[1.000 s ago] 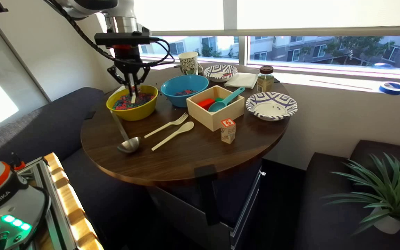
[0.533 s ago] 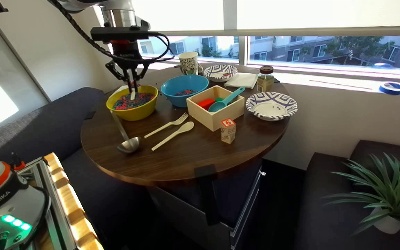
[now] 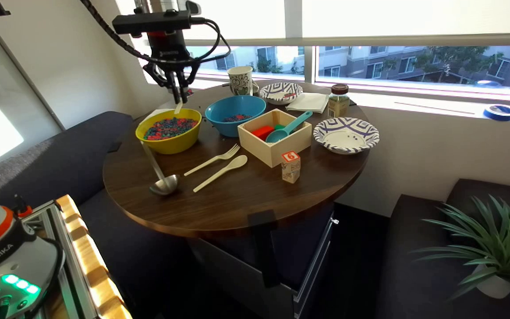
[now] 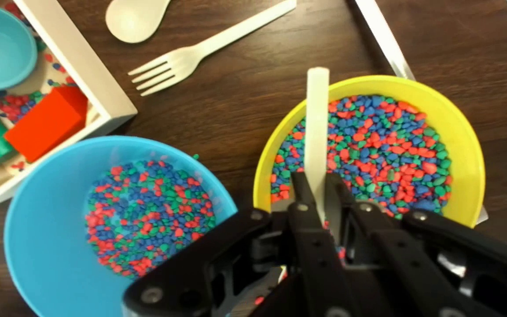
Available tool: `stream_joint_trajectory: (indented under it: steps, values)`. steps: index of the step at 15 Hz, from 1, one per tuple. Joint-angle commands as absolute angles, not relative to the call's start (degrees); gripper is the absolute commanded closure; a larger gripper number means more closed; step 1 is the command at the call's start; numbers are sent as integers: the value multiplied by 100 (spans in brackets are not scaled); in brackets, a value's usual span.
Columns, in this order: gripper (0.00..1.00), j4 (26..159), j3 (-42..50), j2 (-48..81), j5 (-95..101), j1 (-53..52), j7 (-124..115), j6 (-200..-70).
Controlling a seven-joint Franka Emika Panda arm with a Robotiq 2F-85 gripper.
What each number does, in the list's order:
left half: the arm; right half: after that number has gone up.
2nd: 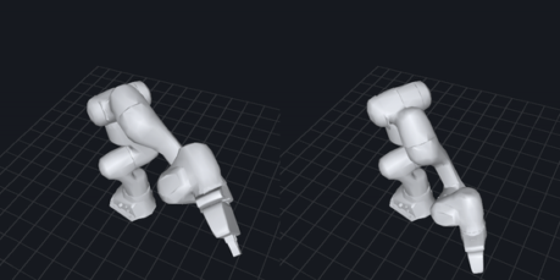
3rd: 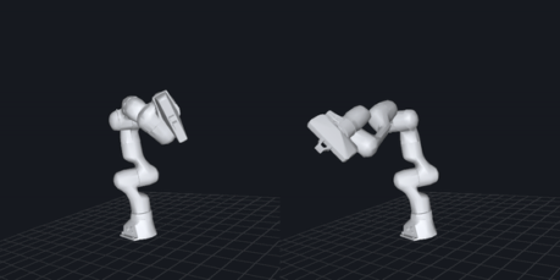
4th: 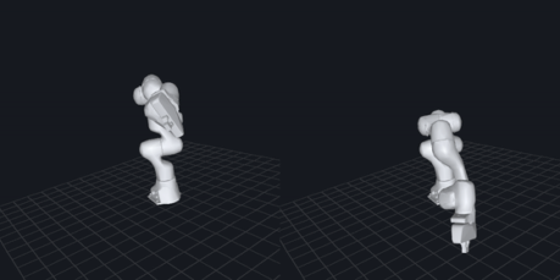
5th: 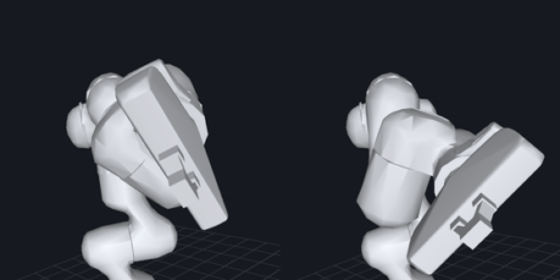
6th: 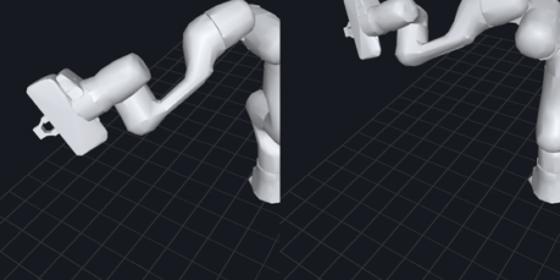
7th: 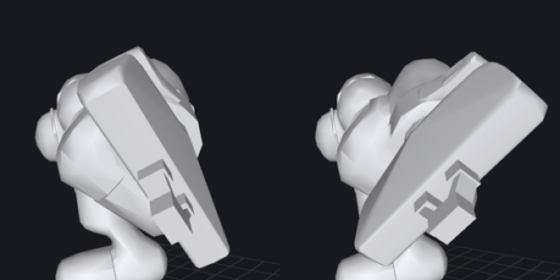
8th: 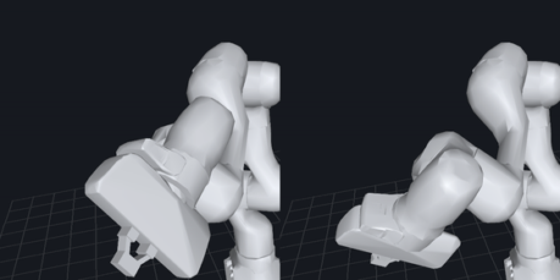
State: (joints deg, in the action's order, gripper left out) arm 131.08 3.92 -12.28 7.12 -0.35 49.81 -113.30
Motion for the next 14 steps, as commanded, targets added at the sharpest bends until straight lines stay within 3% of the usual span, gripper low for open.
stream_joint_trajectory:
  steps: [1, 14]
  values:
    - [97, 12806, 492, -1061, 646, 92, 4505, -11444]
    - [97, 12244, 548, -82, 1200, 382, 3345, -12058]
